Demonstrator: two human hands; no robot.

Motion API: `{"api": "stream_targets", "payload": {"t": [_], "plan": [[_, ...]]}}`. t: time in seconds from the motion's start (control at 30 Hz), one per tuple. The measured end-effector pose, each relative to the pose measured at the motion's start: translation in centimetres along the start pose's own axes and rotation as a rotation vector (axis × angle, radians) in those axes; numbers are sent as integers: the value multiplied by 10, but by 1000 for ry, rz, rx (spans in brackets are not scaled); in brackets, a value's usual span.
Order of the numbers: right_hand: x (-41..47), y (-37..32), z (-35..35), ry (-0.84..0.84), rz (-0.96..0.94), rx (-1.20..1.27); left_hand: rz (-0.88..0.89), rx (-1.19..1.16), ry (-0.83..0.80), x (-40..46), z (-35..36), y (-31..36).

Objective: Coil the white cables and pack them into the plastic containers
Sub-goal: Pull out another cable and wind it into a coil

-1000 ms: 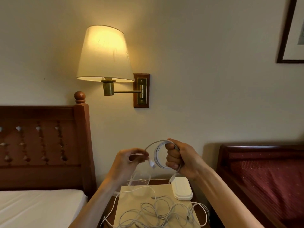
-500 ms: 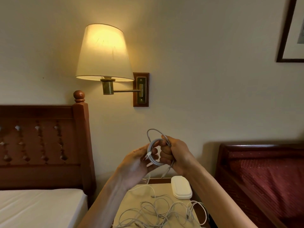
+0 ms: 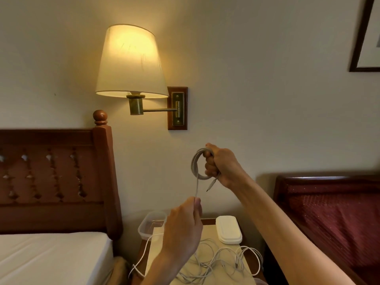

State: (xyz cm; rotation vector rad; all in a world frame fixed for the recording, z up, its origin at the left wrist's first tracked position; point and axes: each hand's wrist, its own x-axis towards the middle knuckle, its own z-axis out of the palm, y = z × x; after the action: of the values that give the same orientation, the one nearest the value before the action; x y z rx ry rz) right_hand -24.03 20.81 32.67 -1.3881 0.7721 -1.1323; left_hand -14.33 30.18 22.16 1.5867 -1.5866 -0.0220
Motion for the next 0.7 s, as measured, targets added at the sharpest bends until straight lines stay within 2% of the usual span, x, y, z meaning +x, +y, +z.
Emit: {"api": "stream_targets", "payload": {"t": [0.07,0.13,0.17,0.2,0.23,0.3,0.37,0.5,0.7], "plan": [[1,1,3,-33,-4,-88,-109,-152,-164,3,-1,-1],[0,5,6,-88,-4,-142,-296,-365,-418,17,-16,-3],[0,6,7,-121,-6,-155,-386,-452,-476,26,-25,-5],[-2,7,7,-153,-8,-161,-458,-513,-465,36,-34,-7],[-3,8,7,-183,-11,-162,-494,-542,-382,45,-42,-9],[-7,9,9,-240,-25,-161,-427,-574,-143,61,-54,-9],[-12,12,13,-272,-47,-167,-304,-712,-29,72,-60,-6],[-14,11,13,-254,-89,-139,-254,-881,-111,69,-55,1],[-20,14,11,-166,-88,-221,-207,-811,-265,65,-57,3]]}}
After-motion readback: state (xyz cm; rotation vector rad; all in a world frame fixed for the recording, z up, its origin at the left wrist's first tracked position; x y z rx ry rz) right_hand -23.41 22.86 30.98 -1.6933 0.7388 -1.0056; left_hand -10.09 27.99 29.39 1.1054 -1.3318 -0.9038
